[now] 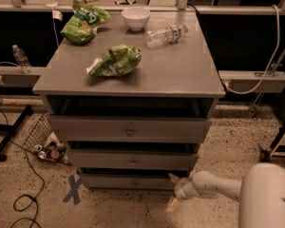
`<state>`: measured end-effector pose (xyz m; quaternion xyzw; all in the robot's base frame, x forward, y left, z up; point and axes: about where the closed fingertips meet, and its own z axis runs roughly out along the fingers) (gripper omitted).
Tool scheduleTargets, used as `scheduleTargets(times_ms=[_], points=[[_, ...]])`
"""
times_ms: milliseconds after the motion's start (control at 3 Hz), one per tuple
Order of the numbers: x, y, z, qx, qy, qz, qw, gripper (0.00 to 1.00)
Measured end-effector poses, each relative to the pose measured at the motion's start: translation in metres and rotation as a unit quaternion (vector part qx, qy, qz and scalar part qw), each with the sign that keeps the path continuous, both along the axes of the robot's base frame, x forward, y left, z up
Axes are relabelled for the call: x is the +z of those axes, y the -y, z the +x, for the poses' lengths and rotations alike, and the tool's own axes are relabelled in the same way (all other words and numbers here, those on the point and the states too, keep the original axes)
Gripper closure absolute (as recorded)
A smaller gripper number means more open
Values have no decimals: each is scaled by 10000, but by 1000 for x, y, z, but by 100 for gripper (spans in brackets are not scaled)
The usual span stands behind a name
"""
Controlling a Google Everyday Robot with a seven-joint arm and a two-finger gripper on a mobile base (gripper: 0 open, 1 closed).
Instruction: Open bottom drawer
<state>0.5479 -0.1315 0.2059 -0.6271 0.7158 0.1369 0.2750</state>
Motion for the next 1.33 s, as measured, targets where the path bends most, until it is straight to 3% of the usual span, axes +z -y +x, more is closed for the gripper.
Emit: scheduleTargets(times_ms=[667, 1333], points=[[-7, -7, 22, -31, 323, -342, 9989, 0], [-17, -29, 40, 22, 611, -965, 9935, 0]])
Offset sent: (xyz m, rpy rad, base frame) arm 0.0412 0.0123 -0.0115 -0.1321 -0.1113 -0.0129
